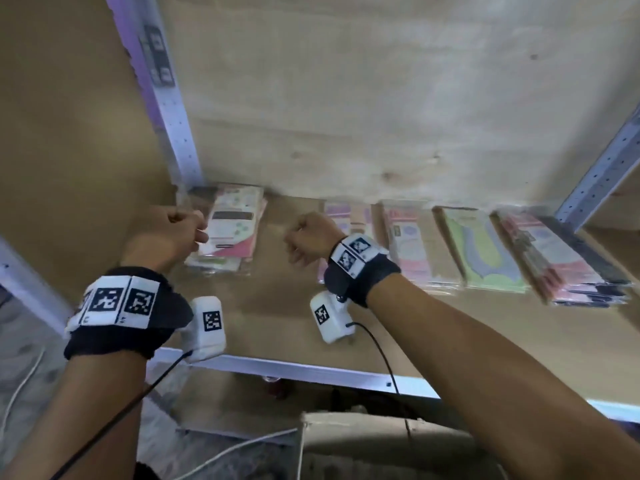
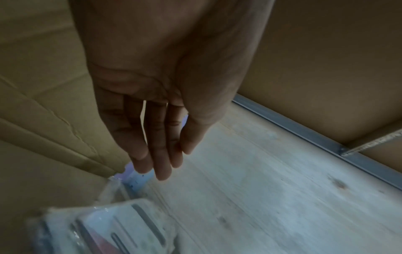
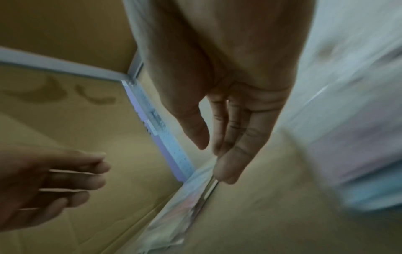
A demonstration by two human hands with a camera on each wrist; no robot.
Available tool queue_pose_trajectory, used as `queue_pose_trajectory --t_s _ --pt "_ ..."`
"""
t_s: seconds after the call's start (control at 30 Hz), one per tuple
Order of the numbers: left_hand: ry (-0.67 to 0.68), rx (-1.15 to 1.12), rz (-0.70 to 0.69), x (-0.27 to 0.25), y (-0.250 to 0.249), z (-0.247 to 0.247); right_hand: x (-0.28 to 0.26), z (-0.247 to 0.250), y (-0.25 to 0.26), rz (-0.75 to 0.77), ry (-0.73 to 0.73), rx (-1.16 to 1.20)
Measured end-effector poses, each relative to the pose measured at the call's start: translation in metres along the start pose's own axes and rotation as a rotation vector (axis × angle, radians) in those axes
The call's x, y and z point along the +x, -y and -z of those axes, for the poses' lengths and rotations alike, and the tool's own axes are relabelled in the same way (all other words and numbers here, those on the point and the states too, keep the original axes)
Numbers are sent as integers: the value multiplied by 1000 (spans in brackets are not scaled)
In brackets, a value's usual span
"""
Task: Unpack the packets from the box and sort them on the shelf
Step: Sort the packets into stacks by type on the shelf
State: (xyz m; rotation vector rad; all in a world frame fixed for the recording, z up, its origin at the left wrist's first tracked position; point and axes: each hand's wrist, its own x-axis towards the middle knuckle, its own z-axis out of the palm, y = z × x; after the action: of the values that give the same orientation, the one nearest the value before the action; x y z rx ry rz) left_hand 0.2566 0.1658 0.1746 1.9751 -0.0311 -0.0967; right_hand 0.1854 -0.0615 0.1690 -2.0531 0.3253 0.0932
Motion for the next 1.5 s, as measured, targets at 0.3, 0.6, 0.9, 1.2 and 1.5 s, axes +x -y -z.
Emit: queue_pose_trajectory --t_s 0.3,0.6,0.9,1.2,1.5 --pt "-48 61 36 -6 20 27 77 -74 16 -62 -46 -164" --pt "5 191 -54 -8 5 13 24 -28 27 59 -4 53" --pt "132 462 -503 -58 -47 -34 -84 73 26 46 106 596" --pt "328 190 -649 -96 -91 -101 -164 176 -4 95 -14 1029" --pt "372 -7 -829 -124 -130 -184 -191 208 -56 182 -268 937"
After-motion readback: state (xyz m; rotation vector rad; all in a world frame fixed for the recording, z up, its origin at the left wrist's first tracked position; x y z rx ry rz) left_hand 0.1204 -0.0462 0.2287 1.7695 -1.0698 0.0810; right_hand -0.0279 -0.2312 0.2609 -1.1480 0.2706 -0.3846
